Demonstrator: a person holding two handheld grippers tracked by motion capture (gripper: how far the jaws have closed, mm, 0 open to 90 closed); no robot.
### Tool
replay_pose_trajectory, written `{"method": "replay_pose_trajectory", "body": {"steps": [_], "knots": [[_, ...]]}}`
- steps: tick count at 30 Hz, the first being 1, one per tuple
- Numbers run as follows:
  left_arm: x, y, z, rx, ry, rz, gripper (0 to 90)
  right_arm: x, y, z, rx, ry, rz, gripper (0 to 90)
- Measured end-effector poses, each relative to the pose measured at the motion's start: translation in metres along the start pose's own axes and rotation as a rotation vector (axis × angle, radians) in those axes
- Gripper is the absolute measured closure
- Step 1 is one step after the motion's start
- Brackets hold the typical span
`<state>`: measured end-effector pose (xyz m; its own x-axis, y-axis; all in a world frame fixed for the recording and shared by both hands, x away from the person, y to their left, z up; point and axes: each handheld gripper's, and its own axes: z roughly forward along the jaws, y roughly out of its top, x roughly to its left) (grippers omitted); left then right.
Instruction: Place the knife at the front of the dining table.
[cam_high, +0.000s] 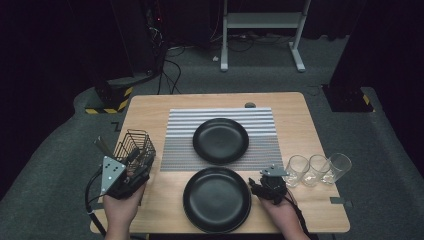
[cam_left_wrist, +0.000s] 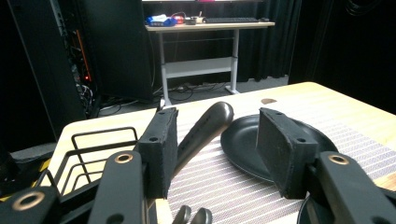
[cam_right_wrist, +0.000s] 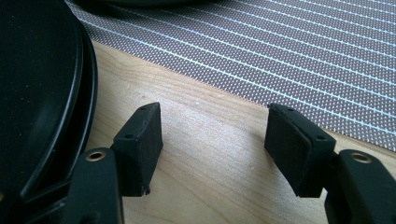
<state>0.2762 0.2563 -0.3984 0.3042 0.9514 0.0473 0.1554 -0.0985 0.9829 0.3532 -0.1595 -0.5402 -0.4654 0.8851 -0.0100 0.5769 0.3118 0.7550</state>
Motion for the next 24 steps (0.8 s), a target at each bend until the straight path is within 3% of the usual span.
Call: {"method": "replay_pose_trajectory", "body": {"steps": [17,24], "knots": [[0.001,0.007,0.01,0.015,0.004,-0.016,47.9,0.0,0.0,0.0,0.0,0.0,0.0,36.6],[0.001,0.005,0.013,0.039,0.035,-0.017,53.9,0.0,0.0,0.0,0.0,0.0,0.0,36.6]]}}
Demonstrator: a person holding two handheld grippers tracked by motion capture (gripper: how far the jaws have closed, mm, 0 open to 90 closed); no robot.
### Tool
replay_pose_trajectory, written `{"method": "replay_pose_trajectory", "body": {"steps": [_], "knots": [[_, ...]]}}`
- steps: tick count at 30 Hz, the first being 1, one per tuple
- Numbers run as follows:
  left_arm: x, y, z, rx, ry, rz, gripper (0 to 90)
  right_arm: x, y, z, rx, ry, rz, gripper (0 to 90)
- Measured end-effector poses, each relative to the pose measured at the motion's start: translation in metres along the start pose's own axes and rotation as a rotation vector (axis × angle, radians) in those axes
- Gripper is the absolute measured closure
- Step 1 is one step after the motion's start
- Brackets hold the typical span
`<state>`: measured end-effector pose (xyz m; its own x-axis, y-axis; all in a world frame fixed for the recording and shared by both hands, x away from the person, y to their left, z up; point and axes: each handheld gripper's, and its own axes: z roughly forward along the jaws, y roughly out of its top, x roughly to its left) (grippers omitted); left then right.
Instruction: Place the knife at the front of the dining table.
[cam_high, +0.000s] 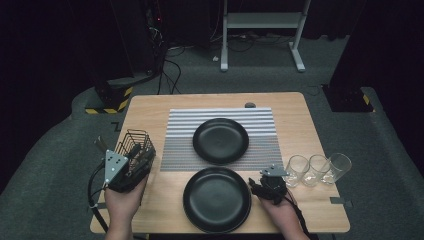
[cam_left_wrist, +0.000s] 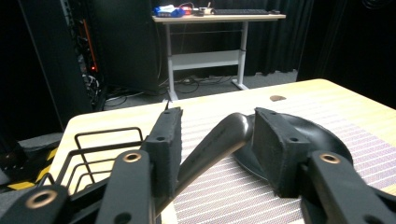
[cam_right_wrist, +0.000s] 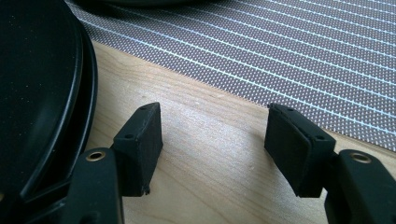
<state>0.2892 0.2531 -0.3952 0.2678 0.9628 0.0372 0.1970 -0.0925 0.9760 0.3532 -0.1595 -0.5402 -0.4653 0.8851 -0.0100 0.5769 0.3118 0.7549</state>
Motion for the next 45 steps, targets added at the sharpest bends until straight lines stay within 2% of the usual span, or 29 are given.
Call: {"method": "replay_pose_trajectory", "body": {"steps": [11,18,20,29,45], "knots": [[-0.007,-0.002,0.003,0.007,0.042,0.04,66.4,0.0,0.0,0.0,0.0,0.0,0.0,36.6],[-0.01,-0.003,0.005,0.019,0.072,0.047,65.5,0.0,0.0,0.0,0.0,0.0,0.0,36.6],[-0.012,-0.003,0.006,0.026,0.087,0.063,65.8,0.0,0.0,0.0,0.0,0.0,0.0,36.6],[-0.014,-0.003,0.004,0.021,0.128,0.086,71.4,0.0,0.0,0.0,0.0,0.0,0.0,36.6],[-0.017,-0.001,0.003,0.014,0.152,0.111,73.2,0.0,0.0,0.0,0.0,0.0,0.0,36.6]]}}
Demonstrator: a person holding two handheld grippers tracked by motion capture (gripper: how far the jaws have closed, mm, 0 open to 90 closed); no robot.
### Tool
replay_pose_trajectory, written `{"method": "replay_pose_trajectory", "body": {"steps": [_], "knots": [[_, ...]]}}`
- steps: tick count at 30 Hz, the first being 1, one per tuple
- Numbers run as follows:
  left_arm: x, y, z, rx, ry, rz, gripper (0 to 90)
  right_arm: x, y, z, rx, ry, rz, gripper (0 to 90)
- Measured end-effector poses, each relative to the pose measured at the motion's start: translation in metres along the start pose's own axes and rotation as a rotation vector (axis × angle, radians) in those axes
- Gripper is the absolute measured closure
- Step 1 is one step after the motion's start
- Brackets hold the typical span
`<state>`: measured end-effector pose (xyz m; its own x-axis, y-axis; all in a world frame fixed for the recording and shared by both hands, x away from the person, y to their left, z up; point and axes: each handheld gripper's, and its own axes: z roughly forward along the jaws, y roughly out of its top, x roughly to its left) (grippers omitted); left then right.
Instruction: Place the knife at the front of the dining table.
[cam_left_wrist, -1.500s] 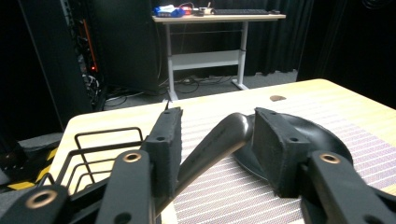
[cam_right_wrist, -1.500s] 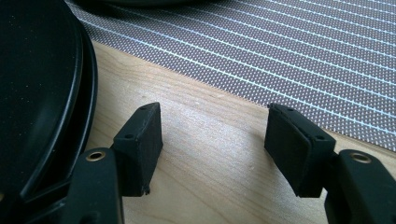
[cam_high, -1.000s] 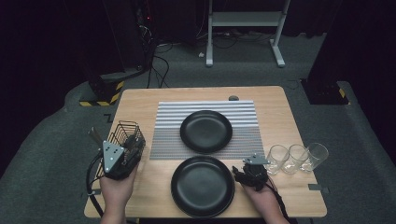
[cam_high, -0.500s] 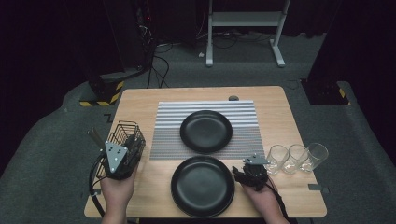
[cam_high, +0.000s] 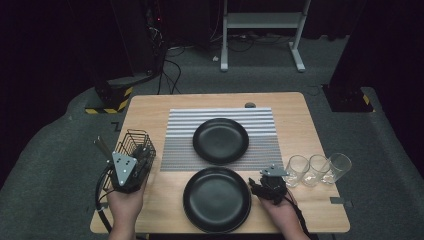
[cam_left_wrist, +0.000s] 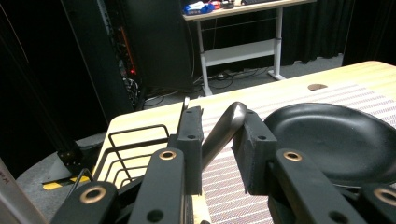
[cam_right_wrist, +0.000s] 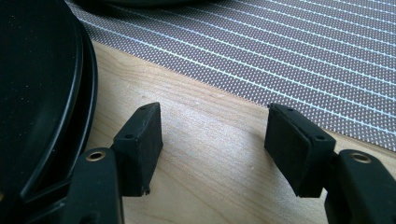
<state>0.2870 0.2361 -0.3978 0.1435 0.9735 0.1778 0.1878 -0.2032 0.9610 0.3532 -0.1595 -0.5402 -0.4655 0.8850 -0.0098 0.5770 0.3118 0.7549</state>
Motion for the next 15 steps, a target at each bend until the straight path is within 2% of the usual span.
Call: {"method": "replay_pose_trajectory", "body": {"steps": [3,15], "knots": [[-0.0045,0.0008,-0.0004,-0.004,0.01,0.026,74.2,0.0,0.0,0.0,0.0,0.0,0.0,36.6],[-0.006,0.0012,-0.0006,-0.013,0.026,0.028,74.7,0.0,0.0,0.0,0.0,0.0,0.0,36.6]]}}
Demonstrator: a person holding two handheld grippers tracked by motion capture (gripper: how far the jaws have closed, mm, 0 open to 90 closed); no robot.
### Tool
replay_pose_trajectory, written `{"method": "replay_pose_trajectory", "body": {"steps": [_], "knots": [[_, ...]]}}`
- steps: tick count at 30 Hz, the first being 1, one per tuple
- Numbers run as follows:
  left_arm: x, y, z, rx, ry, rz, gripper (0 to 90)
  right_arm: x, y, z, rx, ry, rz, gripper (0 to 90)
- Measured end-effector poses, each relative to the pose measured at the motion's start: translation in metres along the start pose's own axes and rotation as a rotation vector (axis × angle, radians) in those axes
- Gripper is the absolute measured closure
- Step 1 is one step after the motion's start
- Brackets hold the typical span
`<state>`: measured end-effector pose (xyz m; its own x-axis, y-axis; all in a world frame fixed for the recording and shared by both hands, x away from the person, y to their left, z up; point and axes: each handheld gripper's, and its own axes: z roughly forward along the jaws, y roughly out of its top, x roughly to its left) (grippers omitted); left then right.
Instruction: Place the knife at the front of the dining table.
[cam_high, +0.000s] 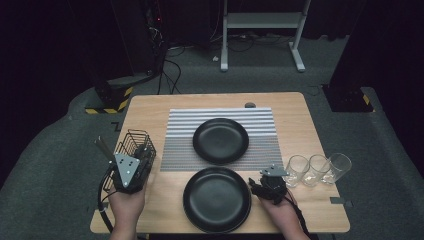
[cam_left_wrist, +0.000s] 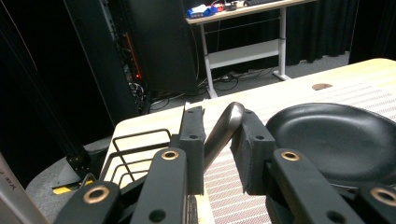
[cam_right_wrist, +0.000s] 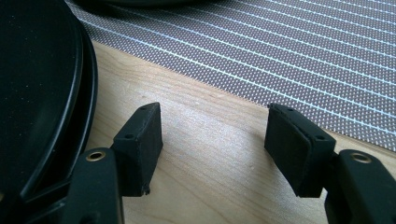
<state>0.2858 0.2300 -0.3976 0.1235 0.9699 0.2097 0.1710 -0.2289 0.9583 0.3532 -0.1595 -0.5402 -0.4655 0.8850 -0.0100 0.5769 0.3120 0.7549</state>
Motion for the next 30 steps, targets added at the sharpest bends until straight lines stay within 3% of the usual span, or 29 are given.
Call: {"method": "replay_pose_trajectory", "body": {"steps": [30], "knots": [[0.0056,0.0057,-0.0084,-0.039,0.029,-0.011,79.1,0.0,0.0,0.0,0.0,0.0,0.0,36.6]]}}
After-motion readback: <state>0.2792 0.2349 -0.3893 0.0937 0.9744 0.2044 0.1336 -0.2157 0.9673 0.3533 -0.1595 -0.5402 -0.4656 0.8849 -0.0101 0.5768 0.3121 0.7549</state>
